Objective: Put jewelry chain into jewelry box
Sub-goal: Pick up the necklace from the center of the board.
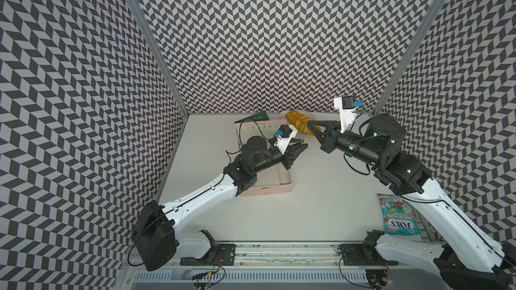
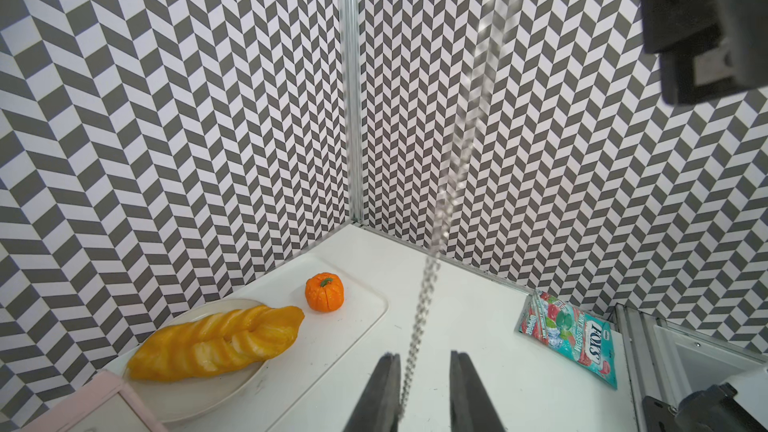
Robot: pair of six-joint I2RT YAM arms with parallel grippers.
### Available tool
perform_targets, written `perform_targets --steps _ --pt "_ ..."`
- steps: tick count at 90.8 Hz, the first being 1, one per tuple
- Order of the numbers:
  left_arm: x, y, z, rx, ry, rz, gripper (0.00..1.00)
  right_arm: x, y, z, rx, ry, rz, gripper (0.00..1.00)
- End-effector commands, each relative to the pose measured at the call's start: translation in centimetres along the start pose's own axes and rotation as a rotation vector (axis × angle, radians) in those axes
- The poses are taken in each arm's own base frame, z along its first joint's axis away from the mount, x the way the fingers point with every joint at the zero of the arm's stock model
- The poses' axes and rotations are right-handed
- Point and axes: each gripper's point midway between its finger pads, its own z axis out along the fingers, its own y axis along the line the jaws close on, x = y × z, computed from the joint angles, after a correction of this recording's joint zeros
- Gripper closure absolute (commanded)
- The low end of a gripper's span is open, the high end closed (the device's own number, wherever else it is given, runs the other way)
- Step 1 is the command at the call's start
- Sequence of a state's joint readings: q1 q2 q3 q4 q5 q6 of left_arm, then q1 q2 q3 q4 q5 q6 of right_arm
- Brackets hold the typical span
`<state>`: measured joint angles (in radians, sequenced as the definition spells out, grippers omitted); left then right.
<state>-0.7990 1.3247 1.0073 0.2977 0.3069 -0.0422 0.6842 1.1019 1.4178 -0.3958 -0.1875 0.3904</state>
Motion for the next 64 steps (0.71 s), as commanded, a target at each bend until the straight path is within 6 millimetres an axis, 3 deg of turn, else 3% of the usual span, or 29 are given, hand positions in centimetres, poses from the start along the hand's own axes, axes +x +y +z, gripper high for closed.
perform_targets --steps 1,64 --pt "-0.9 -0.3 -0.5 -0.005 -0.014 0.020 0.75 -0.9 0.5 -0.6 -0.016 -0.046 -0.001 1.00" --pt "1.3 -0.3 -0.2 0.005 0.030 0.004 0.80 -1.1 0.6 -0.6 -0.015 -0.055 -0.008 1.00"
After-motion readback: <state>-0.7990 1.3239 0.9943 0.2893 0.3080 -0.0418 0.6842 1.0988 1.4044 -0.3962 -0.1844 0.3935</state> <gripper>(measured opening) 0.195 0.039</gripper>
